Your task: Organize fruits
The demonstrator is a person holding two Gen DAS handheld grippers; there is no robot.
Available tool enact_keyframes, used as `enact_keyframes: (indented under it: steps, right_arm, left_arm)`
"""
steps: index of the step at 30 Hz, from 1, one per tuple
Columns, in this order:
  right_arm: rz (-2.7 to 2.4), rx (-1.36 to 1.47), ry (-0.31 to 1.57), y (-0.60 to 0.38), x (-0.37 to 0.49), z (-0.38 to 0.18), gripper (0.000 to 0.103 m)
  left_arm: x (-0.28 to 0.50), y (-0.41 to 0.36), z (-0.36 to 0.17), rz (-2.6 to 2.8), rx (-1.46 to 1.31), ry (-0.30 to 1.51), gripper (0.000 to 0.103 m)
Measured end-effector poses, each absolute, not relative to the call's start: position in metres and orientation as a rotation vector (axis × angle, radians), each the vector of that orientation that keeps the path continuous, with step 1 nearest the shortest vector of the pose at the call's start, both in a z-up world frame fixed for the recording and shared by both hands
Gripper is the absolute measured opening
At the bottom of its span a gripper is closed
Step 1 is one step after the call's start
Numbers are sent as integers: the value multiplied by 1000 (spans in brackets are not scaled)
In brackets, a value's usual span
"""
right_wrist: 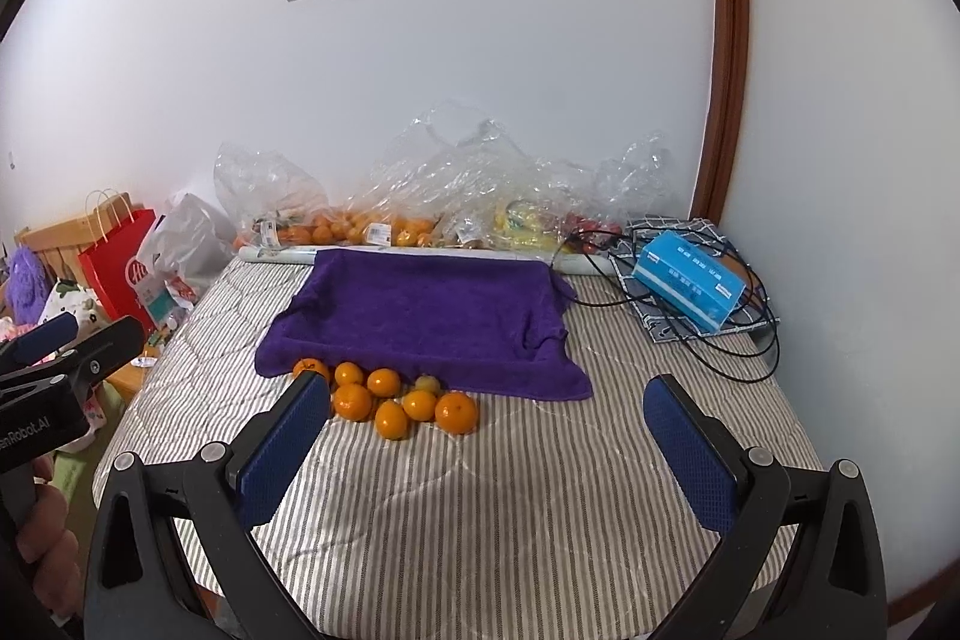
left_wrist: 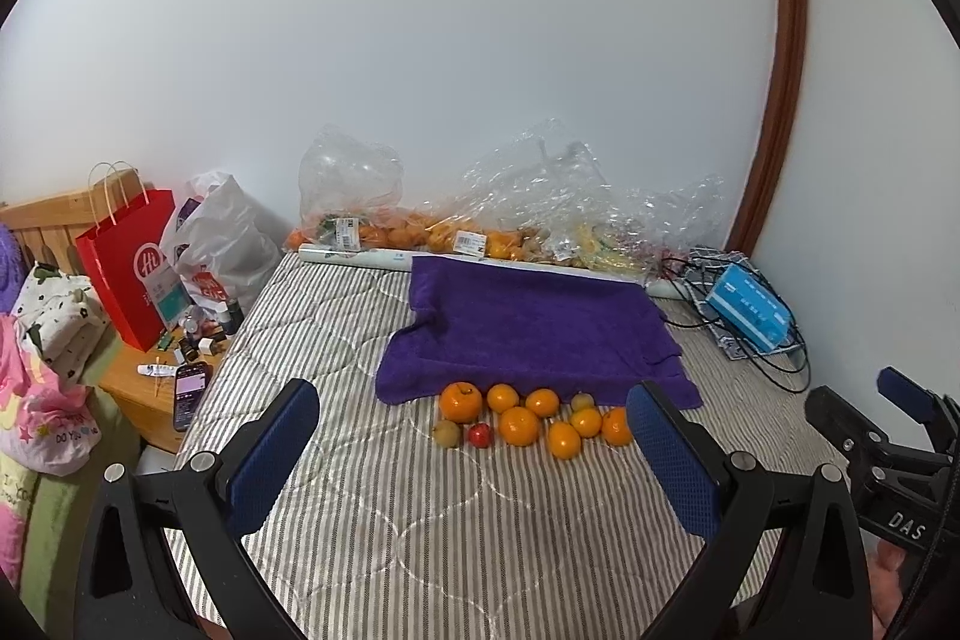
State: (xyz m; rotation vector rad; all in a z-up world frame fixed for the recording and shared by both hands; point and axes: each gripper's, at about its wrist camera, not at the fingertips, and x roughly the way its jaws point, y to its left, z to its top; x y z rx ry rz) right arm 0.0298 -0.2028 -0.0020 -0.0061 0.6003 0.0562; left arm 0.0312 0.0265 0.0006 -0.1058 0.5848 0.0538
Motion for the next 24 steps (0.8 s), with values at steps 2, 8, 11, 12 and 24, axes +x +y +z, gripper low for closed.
enact_keyframes:
  steps: [2, 8, 11, 12, 24]
  right_arm:
    - [48, -7, 607, -203, 33, -3, 103]
    - [38, -4, 651, -209, 49, -12, 103]
    - [39, 26, 647, -218, 57, -17, 103]
    - [37, 38, 646, -221, 59, -19, 103]
    - [116, 144, 698, -234, 102, -64, 101]
  left_arm:
    - [37, 26, -1, 54, -109, 593, 103]
    - [55, 25, -7, 21, -117, 594, 103]
    - [63, 21, -11, 16, -103, 601, 103]
    - [66, 20, -13, 13, -95, 605, 103]
    - [97, 31, -51, 14, -55, 665, 103]
